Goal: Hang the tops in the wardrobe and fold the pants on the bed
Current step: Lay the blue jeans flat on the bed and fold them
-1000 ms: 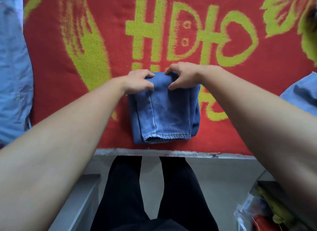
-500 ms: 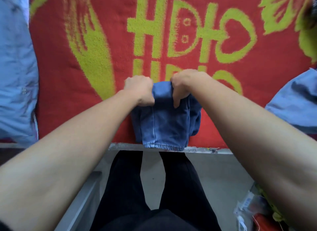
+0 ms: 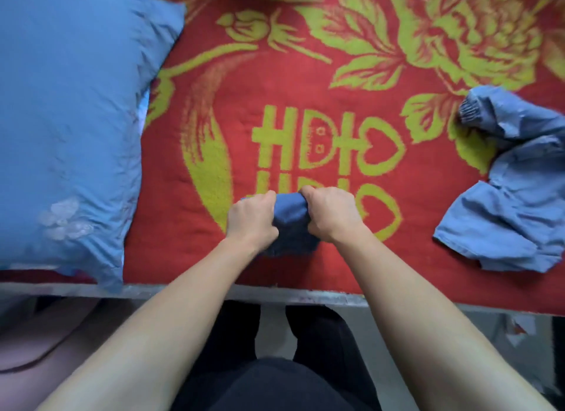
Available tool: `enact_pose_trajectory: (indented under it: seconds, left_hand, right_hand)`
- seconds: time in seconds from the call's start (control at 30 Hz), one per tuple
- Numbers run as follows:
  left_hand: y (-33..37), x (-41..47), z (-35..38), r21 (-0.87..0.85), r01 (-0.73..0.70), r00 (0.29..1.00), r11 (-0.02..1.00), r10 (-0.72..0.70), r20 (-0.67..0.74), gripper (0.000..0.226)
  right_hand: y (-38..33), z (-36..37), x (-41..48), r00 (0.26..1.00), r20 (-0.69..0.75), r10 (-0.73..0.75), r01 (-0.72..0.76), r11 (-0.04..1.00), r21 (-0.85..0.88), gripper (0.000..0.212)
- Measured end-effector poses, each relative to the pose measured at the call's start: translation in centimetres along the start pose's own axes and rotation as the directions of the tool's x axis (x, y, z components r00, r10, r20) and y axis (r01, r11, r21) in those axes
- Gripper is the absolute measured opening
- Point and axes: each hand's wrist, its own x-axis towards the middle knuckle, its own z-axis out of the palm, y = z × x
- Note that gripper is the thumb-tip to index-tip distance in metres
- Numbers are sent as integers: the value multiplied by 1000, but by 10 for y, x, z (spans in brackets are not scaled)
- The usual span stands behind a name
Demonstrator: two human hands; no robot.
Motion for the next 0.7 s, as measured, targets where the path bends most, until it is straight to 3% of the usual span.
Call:
enact_pose_trajectory:
  seconds: [0.1, 0.17, 0.3, 0.5, 0.7]
  left_hand:
    - [-17, -6, -74, 4, -24, 975, 1000, 24, -223, 41]
    - [-29, -12, -128, 30, -40, 914, 999, 49, -404, 46]
    - [-46, -38, -221, 118, -13, 788, 993, 83, -610, 51]
    - [-37, -108, -296, 115, 137, 646, 984, 0, -763, 63]
    - [-9, -185, -292, 17, 363, 562, 932, -205, -801, 63]
  right_hand:
    - [-22, -64, -13, 981, -194, 12, -10, 1000, 8, 48]
    - [-37, -117, -18, 950, -310, -18, 19, 1000, -1, 49]
    - [-65, -212, -38, 849, -510, -134, 101, 991, -92, 49]
    - [-84, -286, -87, 667, -668, -331, 236, 944, -232, 52]
    - [-96, -289, -135, 492, -697, -521, 428, 842, -327, 56]
